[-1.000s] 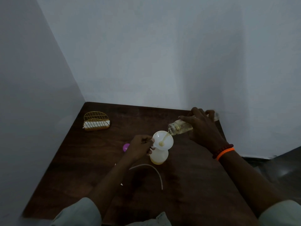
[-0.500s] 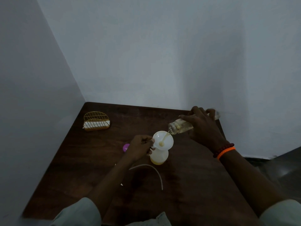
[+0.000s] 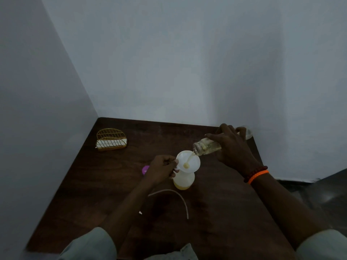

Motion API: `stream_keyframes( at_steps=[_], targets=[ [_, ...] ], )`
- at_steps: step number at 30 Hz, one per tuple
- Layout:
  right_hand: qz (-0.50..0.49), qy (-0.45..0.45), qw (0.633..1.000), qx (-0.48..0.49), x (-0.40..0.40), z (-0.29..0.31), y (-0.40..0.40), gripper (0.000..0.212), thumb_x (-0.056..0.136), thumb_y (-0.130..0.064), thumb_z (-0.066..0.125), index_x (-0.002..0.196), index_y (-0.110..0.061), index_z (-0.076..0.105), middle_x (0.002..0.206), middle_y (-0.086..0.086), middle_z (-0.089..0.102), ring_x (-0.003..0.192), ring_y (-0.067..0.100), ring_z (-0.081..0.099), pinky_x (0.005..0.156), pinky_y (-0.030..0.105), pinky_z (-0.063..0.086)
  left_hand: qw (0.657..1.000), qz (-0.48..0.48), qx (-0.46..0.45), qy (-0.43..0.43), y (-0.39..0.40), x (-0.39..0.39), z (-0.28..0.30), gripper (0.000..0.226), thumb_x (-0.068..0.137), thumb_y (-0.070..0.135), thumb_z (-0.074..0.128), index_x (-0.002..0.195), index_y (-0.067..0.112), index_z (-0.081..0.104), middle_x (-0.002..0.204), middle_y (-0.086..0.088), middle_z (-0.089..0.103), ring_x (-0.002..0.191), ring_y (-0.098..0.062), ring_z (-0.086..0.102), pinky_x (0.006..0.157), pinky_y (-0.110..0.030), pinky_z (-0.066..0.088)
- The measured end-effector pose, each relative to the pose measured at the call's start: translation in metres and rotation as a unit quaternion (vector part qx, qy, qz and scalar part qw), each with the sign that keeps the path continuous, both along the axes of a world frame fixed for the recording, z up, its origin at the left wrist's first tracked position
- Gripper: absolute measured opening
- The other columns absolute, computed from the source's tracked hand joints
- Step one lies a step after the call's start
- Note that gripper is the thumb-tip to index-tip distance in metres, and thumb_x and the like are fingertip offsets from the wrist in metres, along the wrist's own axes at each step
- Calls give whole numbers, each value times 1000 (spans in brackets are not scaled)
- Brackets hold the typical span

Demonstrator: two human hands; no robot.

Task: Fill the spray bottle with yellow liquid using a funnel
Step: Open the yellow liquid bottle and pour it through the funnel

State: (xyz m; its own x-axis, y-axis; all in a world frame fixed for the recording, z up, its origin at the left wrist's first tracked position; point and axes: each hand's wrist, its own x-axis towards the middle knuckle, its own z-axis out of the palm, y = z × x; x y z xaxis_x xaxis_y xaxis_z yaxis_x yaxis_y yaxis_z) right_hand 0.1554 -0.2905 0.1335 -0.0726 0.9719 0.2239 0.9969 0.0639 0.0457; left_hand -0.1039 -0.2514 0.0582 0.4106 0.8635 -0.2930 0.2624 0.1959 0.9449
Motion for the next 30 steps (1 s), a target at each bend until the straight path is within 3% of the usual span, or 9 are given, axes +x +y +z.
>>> stream_keyframes(
  at_steps=[7,13,18,24,28,30],
  targets=[
    [-15,68,997,-23,-11,-20,2,64,68,-21,78,127,-36,62,106,-4,50,103,18,52,92,40,23,1000,-5,2,6,2,1,3,20,99,18,57,107,4,70,89,-17,73,65,-18,64,56,-24,55],
    [-37,177,982,-56,-19,-37,-1,59,73,-34,78,130,-38,60,100,-7,45,96,11,47,91,38,26,1000,-9,3,10,4,0,2,21,99,18,58,108,3,69,86,-16,73,64,-19,65,56,-25,54],
    [-62,275,958,-47,-16,-48,-3,50,74,-50,77,121,-44,62,97,-12,56,88,2,49,92,41,36,1000,-14,9,15,5,-1,2,22,99,17,57,111,3,69,90,-21,73,65,-21,65,55,-25,54],
    [-80,392,916,-8,-12,-52,-15,60,64,-25,88,121,-26,67,111,-4,68,98,7,61,89,34,52,1000,-16,11,18,5,-3,2,23,101,21,55,109,5,70,90,-18,74,67,-20,66,56,-25,55],
    [-116,470,875,-14,-14,-61,-22,52,61,-15,88,110,-22,72,103,-8,74,95,3,68,87,35,57,999,6,21,46,3,-13,-1,35,102,32,52,94,4,72,83,-15,73,65,-20,67,58,-28,55],
    [-128,482,867,-10,-17,-64,-27,48,62,-12,88,107,-20,73,98,-8,74,91,3,69,84,34,58,996,14,26,84,2,-26,-13,29,100,31,55,93,8,72,82,-14,73,65,-20,67,59,-31,56]
  ],
)
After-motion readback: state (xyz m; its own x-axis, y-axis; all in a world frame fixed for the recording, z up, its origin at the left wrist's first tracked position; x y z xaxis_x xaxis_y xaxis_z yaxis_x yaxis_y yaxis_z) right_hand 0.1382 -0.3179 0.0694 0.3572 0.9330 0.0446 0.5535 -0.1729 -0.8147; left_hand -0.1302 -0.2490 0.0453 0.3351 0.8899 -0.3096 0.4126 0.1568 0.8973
